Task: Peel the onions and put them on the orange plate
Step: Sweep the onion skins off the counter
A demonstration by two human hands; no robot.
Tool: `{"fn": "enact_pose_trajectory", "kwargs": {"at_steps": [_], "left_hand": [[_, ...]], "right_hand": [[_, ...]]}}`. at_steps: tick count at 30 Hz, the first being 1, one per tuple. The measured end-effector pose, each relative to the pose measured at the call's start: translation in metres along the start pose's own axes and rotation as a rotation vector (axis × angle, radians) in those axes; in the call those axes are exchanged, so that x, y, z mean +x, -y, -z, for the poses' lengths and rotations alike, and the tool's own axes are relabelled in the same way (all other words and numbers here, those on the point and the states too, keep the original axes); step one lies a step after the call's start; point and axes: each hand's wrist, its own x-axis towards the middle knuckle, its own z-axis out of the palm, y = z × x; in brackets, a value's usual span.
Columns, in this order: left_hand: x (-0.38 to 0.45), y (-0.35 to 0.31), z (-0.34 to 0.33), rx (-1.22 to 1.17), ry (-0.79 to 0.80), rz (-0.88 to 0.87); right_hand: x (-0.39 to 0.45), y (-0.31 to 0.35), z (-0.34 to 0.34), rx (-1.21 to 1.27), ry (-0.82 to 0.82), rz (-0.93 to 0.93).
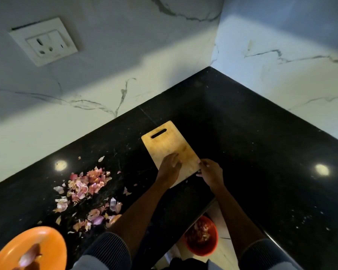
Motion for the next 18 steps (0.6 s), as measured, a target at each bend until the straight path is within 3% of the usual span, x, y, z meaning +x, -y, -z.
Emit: {"fn": "enact_pose_trajectory", "kwargs": {"at_steps": [9,18], "left_hand": [[0.003,0.003,0.002,0.1,0.009,0.041],[0.005,0.0,0.015,0.114,-0.049,0.008]], "right_hand": [[-0.008,0.004,0.004,-0.178,-0.046,0.074],[-0.013,0.016,-0.014,-0.426,-0.087,0.376]]}}
